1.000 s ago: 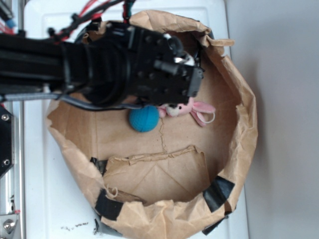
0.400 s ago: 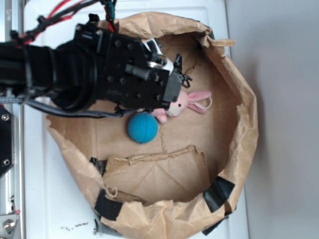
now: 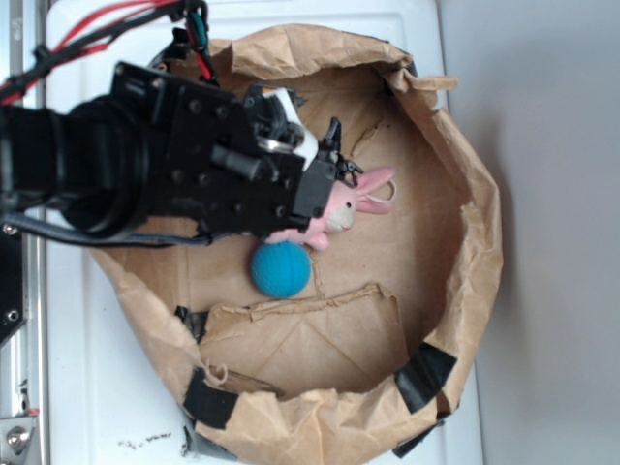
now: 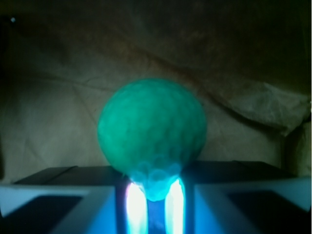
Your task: Grab the green ball.
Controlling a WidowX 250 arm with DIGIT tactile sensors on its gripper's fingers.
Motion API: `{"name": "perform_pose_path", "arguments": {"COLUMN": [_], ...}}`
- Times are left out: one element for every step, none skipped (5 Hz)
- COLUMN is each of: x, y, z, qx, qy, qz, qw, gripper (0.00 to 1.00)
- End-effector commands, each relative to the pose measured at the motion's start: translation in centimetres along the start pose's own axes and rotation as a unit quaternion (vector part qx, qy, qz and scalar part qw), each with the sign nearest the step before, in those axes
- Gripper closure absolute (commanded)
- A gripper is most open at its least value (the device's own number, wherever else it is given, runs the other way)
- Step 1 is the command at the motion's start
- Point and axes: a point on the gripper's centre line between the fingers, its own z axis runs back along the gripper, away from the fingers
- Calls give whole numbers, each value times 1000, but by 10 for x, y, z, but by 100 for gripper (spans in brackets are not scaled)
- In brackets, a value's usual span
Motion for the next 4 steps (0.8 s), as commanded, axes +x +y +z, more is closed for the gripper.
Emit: {"name": "perform_pose_path", "arguments": {"x": [23, 34, 42, 49], "y": [12, 10, 17, 20], "z": [64, 87, 104, 109], "qx": [-75, -78, -67, -54], "qy": [49, 96, 117, 122], "qz": [-112, -188, -246, -267], "qw": [990, 974, 960, 954], "gripper": [100, 100, 100, 100]}}
